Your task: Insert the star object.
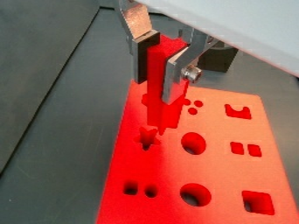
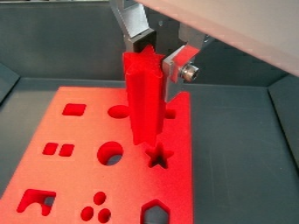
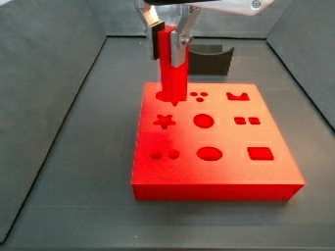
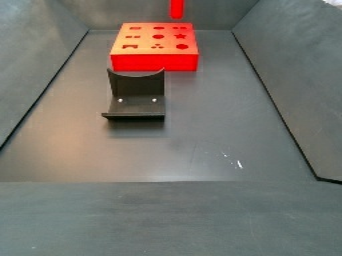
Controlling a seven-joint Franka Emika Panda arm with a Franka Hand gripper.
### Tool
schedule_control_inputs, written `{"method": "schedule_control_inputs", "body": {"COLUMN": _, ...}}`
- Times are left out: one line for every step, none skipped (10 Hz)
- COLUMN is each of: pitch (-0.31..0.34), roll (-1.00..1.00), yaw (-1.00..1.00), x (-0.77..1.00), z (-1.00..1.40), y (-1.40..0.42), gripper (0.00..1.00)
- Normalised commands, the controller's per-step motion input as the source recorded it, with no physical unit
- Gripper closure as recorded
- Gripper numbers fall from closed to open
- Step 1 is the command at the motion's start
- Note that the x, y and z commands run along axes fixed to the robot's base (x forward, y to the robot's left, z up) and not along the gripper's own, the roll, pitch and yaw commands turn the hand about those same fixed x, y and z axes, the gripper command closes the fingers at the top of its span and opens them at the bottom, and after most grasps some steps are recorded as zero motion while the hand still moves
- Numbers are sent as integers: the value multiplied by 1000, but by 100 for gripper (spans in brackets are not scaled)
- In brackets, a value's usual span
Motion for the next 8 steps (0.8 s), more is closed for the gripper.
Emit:
{"method": "schedule_control_inputs", "body": {"pitch": 70, "roll": 0, "yaw": 0, "x": 0, "z": -74, "y": 0, "gripper": 100}}
{"method": "schedule_control_inputs", "body": {"pitch": 0, "roll": 9, "yaw": 0, "x": 0, "z": 0, "y": 0, "gripper": 100}}
{"method": "schedule_control_inputs", "body": {"pitch": 196, "roll": 236, "yaw": 23, "x": 200, "z": -37, "y": -71, "gripper": 100}}
{"method": "schedule_control_inputs", "body": {"pitch": 371, "roll": 269, "yaw": -83, "x": 203, "z": -197, "y": 0, "gripper": 100}}
{"method": "schedule_control_inputs", "body": {"pitch": 401, "roll": 254, "yaw": -123, "x": 186, "z": -137, "y": 0, "gripper": 100}}
{"method": "schedule_control_inputs", "body": {"pitch": 380, "roll": 220, "yaw": -146, "x": 134, "z": -203, "y": 0, "gripper": 100}}
{"method": "schedule_control_inputs", "body": {"pitch": 91, "roll": 50, "yaw": -77, "x": -11, "z": -286, "y": 0, "gripper": 100}}
{"method": "schedule_control_inputs", "body": {"pitch": -7, "roll": 0, "yaw": -74, "x": -51, "z": -397, "y": 0, "gripper": 100}}
